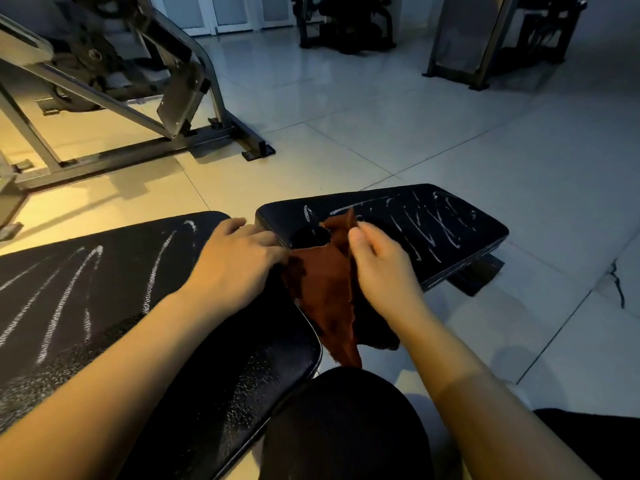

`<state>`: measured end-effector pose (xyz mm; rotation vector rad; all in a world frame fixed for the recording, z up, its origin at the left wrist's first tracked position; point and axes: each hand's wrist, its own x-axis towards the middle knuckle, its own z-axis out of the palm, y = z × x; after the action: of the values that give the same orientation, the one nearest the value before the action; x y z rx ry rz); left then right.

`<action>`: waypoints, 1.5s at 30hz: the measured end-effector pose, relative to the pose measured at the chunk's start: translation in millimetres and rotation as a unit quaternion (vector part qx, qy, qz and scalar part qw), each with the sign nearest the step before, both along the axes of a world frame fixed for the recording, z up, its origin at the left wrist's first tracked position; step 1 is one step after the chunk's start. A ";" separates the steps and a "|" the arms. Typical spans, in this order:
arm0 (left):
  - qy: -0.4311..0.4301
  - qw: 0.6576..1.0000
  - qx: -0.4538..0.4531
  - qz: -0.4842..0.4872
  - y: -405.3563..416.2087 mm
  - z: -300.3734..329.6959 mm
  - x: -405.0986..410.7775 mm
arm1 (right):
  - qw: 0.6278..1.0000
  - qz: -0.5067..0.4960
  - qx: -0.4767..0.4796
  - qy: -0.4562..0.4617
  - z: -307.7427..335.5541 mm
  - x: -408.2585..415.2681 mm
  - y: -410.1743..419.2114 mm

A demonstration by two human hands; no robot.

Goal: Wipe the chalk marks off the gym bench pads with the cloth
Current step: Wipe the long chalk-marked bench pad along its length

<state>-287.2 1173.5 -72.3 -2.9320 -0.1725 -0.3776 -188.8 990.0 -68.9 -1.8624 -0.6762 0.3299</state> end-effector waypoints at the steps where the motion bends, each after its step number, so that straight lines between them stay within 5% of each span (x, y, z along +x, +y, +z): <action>1: 0.005 1.000 -0.002 -0.004 4.5 3.1 -7.2 | 0.999 0.037 -0.037 0.006 0.8 -7.1 5.7; 5: -0.030 0.992 -0.118 0.039 1.2 6.9 -17.4 | 0.948 0.239 -0.191 -0.093 -24.6 -24.2 20.8; 8: -0.096 0.960 -0.242 0.101 -6.0 12.3 4.0 | 0.987 0.110 -0.032 -0.109 -38.8 -13.7 -2.4; 10: -0.066 0.968 -0.230 0.072 -12.5 10.3 25.9 | 0.994 -0.005 0.056 -0.096 -53.0 -5.4 -27.9; 14: 0.031 0.976 -0.214 0.001 -27.1 -4.0 79.0 | 0.980 -0.184 0.056 0.051 -89.0 8.2 -64.3; 18: 0.190 0.972 -0.126 -0.051 -32.7 -11.4 117.0 | 0.972 -0.156 0.033 0.174 -116.2 12.0 -66.3; 21: 0.220 0.969 -0.099 -0.050 -30.2 -10.1 124.8 | 0.972 -0.133 0.000 0.195 -126.6 16.2 -69.9; 28: 0.058 0.985 -0.157 -0.030 -34.2 24.2 96.5 | 0.972 -0.161 -0.046 0.168 -111.9 8.4 -97.9; 34: 0.010 0.983 -0.173 -0.060 -37.3 67.1 41.7 | 0.981 -0.085 -0.012 0.174 -49.9 -18.9 -132.8; 40: -0.030 0.972 -0.217 -0.088 -53.7 80.2 5.0 | 0.979 -0.052 -0.171 0.100 -14.1 -54.6 -141.4; 45: -0.052 0.964 -0.238 -0.102 -64.5 88.3 -12.9 | 0.977 -0.098 -0.166 0.095 0.7 -85.7 -149.6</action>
<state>-300.2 1109.0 16.0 -3.4200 0.0334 -0.5944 -274.5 840.4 -68.2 -2.1594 -0.3153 0.5092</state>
